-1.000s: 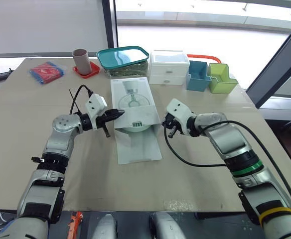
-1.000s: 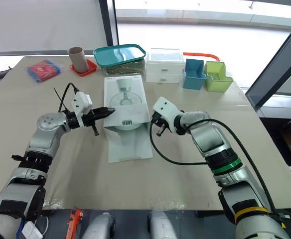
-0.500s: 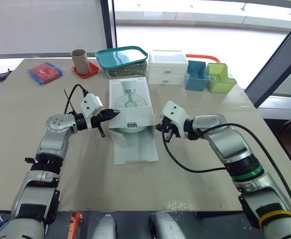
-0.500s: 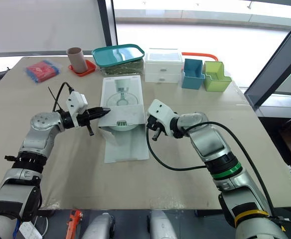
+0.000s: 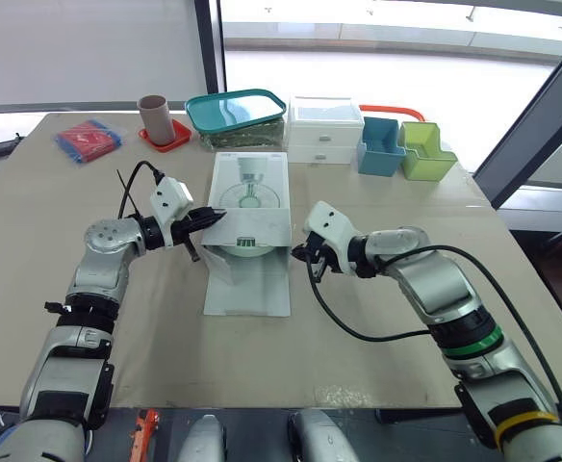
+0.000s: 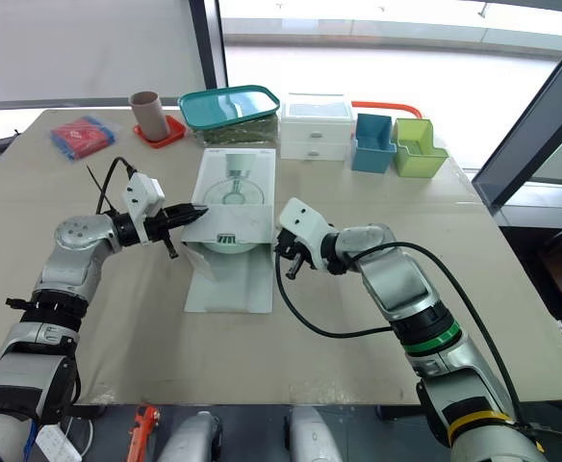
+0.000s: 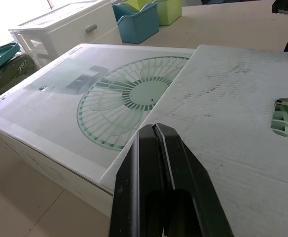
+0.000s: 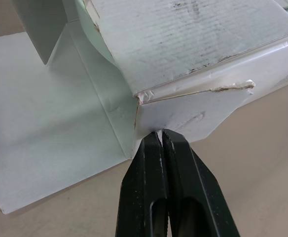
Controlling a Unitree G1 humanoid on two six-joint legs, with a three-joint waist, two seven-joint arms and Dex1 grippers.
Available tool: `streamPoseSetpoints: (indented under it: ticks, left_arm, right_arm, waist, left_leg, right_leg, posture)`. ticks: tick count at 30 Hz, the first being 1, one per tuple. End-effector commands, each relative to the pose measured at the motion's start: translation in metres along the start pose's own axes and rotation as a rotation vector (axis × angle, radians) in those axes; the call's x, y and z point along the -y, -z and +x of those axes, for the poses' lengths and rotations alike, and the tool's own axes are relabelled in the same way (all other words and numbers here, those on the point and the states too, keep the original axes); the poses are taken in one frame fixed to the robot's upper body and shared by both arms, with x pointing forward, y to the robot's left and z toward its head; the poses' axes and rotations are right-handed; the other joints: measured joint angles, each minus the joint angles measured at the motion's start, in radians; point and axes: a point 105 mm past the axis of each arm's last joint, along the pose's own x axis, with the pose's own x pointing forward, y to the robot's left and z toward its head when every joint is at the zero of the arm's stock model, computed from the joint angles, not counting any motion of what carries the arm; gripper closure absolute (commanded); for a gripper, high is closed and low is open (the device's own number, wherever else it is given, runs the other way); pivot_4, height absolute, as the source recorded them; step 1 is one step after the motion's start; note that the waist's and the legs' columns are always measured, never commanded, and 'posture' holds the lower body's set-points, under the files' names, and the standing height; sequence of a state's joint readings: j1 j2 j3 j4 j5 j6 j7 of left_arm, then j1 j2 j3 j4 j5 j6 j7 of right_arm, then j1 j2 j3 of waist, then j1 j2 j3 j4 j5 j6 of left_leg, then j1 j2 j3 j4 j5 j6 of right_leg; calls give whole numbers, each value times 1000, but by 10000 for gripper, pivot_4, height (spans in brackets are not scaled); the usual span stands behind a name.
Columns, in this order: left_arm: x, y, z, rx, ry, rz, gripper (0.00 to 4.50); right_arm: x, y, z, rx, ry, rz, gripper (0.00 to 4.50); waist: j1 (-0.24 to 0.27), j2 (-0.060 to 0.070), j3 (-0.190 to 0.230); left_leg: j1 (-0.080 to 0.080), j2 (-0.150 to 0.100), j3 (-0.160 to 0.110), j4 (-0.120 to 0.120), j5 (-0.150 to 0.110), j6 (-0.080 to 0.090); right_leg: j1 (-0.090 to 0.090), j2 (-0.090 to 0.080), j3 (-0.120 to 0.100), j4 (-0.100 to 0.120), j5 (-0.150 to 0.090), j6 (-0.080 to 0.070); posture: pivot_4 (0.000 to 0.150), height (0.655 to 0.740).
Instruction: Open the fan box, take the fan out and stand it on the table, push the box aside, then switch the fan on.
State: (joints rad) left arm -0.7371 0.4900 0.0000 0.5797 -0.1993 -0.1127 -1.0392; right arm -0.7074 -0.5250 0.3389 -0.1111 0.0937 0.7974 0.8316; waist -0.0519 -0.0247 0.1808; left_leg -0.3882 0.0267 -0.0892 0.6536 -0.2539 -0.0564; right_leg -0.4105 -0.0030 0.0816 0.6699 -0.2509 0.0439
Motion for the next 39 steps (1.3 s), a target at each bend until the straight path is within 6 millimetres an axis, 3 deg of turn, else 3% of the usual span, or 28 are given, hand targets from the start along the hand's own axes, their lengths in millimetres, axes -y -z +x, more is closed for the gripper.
streamPoseSetpoints:
  ticks: [1,15,26,34,39]
  left_arm:
    - [-3,-4,-2,-9,16,17,45000]
    - [3,2,-1,-19,28,11,45000]
    - [5,3,2,-15,28,7,45000]
    - [8,4,5,-11,32,5,45000]
    - [8,4,4,-9,30,6,45000]
  right_arm:
    - [1,-9,-4,41,14,-31,44151]
    - [12,-21,-20,73,46,-55,44151]
    - [8,-56,-40,169,0,-74,44151]
    - [21,-73,-41,225,60,-58,44151]
    - [26,-72,-28,221,95,-43,44151]
  waist:
    - [0,0,0]
    - [0,0,0]
    - [0,0,0]
    - [1,0,0]
    - [3,0,0]
  left_leg:
    - [0,0,0,0,0,0]
    - [0,0,0,0,0,0]
    - [0,0,0,0,0,0]
    - [0,0,0,0,0,0]
    - [0,0,0,0,0,0]
  right_leg:
    - [0,0,0,0,0,0]
    - [0,0,0,0,0,0]
    - [0,0,0,0,0,0]
    - [0,0,0,0,0,0]
    - [0,0,-1,0,0,0]
  posture:
    - [1500,7400]
    - [1500,7400]
    - [1500,7400]
    - [1500,7400]
    - [1500,7400]
